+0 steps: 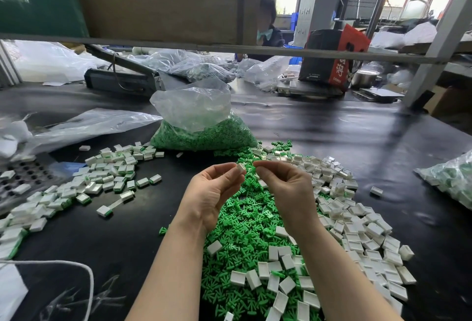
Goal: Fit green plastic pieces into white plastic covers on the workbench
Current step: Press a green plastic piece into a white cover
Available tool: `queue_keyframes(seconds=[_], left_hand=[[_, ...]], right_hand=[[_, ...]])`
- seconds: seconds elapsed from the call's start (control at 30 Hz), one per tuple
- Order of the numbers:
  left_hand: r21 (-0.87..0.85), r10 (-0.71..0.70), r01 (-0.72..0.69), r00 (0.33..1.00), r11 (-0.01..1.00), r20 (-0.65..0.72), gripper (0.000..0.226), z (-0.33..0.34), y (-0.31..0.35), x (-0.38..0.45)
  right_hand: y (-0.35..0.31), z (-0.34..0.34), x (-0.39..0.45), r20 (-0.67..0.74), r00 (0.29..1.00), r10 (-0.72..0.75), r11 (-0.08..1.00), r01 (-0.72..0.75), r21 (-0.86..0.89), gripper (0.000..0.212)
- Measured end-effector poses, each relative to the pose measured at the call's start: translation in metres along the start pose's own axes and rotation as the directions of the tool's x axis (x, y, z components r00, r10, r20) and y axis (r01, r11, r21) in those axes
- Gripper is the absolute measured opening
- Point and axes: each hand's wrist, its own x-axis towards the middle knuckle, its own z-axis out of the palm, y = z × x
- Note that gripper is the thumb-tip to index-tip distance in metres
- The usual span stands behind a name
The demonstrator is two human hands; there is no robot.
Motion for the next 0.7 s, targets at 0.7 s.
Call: queue_keyframes(seconds=[0.7], left_hand=[[0.373,0.225,-0.241,0.971,0.896,0.086,0.033,0.0030,-0.0045,-0.0015]], right_hand=[[0.0000,-0.0067,0.0023,0.053,0.998,0.044,0.992,-0.038,-0.119,0.006]])
